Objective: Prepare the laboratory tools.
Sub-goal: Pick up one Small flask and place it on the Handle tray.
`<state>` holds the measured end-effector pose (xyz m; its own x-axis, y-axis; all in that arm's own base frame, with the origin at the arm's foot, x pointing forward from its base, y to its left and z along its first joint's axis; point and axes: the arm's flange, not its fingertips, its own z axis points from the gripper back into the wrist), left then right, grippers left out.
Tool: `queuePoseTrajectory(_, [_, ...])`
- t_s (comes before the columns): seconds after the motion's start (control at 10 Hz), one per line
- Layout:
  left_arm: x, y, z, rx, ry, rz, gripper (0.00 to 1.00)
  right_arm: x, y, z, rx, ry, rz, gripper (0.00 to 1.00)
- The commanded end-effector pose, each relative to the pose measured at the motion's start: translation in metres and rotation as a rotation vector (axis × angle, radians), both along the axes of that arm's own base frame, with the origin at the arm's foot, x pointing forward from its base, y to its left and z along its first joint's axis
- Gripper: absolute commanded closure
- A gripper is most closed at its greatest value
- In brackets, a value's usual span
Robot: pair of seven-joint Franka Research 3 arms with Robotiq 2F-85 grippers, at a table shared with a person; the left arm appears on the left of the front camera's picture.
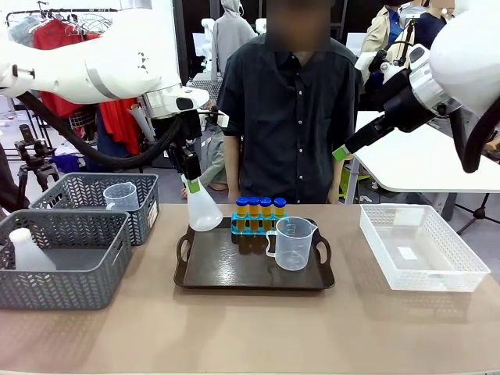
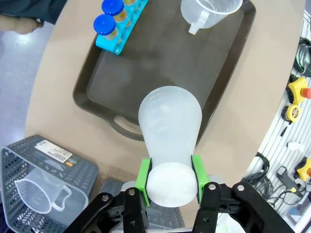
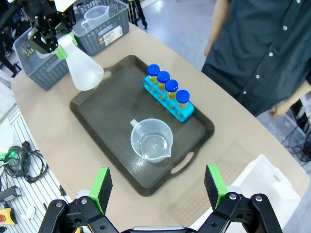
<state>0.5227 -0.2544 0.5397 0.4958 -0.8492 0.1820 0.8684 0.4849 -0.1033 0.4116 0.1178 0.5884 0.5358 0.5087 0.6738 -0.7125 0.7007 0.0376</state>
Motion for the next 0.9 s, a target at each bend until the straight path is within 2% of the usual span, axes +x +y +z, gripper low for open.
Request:
queuePoseTrajectory(0.0, [0.000,0.002,0.001,0.007,-0.015,0.001,1.00,0.000,0.001,0.001,0.016,0.003,0.002,0.00])
queuePoseTrajectory(0.6, [0.000,0.000,0.000,0.000,0.000,0.000,1.00,0.000,0.001,0.001,0.016,0.003,0.002,0.00])
queuePoseTrajectory(0.8, [0.009,-0.020,-0.005,0.070,-0.041,-0.030,1.00,0.000,0.001,0.001,0.016,0.003,0.002,0.00])
